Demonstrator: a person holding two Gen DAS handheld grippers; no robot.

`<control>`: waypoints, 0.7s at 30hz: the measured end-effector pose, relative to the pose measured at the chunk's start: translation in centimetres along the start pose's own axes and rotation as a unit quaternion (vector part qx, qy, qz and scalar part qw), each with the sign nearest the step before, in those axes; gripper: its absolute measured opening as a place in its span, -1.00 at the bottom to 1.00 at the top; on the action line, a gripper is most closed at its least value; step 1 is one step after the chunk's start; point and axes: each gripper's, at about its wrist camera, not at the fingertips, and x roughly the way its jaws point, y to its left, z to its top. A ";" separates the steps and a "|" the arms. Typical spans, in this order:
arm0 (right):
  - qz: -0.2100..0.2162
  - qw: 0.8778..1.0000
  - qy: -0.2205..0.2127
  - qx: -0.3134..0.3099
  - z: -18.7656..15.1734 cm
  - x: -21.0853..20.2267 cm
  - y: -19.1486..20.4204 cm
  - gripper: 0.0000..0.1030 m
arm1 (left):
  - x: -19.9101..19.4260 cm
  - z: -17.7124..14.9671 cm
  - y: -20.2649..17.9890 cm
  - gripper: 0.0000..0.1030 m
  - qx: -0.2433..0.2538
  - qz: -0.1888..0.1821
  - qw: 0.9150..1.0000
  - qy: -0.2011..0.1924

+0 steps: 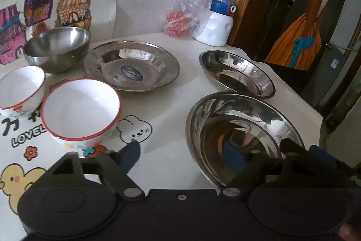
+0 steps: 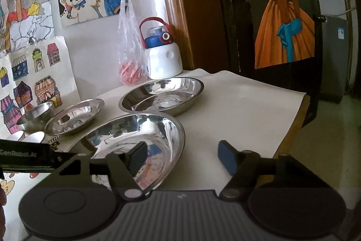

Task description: Organize plates and bowls

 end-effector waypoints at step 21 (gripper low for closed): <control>-0.018 1.000 -0.009 -0.017 1.0 -0.8 2.4 -0.41 | -0.5 0.7 -0.7 -0.71 0.007 -0.029 0.999 -0.014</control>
